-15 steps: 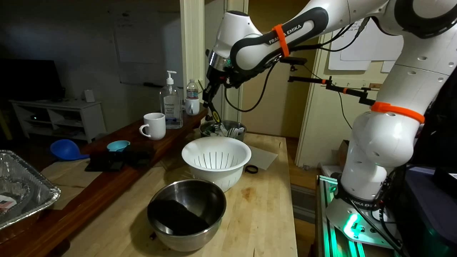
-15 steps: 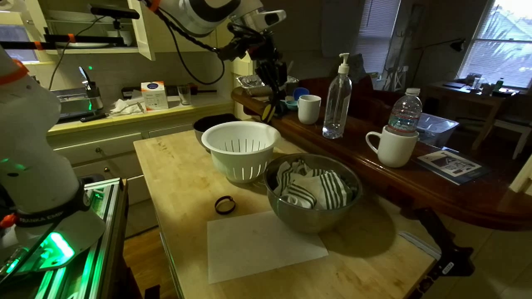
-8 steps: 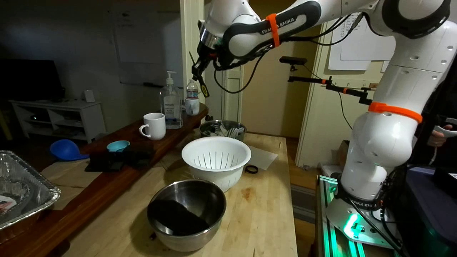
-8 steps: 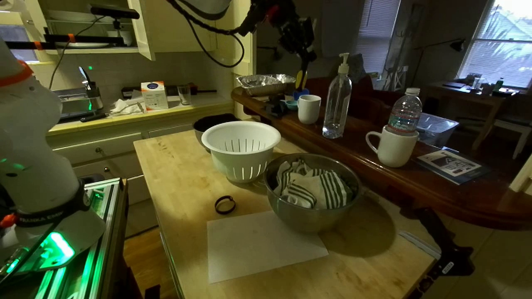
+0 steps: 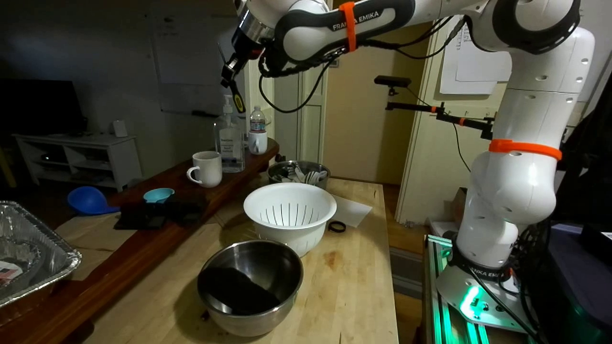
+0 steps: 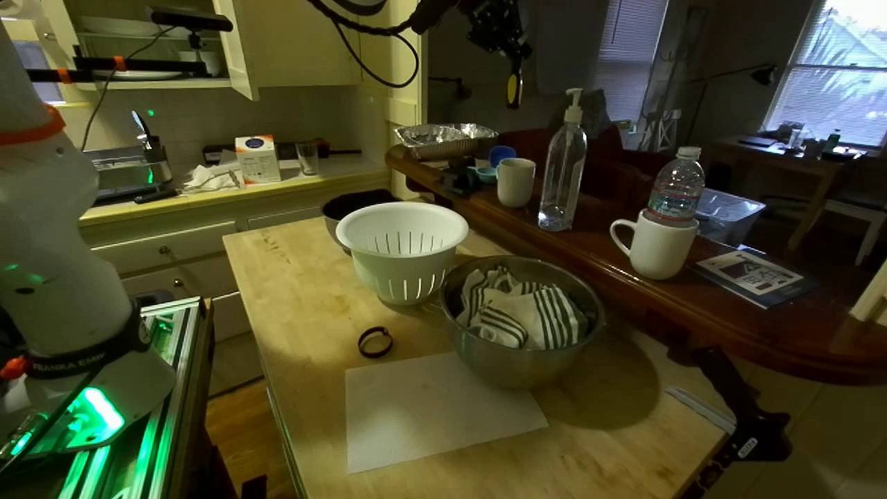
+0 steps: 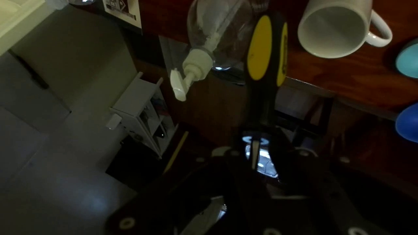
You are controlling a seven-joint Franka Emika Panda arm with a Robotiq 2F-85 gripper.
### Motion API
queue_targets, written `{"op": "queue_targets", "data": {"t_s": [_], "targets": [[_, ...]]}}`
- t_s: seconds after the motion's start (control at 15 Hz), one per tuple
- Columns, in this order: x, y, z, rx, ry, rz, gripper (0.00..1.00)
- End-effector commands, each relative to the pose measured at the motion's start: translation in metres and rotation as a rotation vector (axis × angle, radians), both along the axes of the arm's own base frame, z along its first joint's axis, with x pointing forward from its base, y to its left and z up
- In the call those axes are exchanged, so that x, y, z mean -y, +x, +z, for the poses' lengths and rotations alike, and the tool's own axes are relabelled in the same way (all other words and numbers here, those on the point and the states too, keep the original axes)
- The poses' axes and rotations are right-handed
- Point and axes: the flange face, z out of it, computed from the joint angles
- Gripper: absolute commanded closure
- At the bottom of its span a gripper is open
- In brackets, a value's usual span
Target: Put the screwdriver in the left cup
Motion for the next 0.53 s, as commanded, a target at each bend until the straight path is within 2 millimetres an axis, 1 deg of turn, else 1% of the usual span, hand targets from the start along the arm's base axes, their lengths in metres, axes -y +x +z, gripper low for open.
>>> {"op": "queue_targets", "data": {"t_s": [0.0, 0.07, 0.13, 0.2, 0.33, 0.47], "targets": [[0.002, 0.000, 0.001, -0.001, 0.000, -0.002, 0.74], [0.004, 0.000, 0.001, -0.001, 0.000, -0.005, 0.74], [0.005, 0.003, -0.006, -0.012, 0.017, -0.016, 0.94], [0.002, 0.010, -0.010, -0.004, 0.023, -0.021, 0.94], [-0.009, 0.030, -0.024, 0.048, 0.084, -0.004, 0.94], [-0.017, 0.045, -0.038, 0.086, 0.135, 0.004, 0.94]]}}
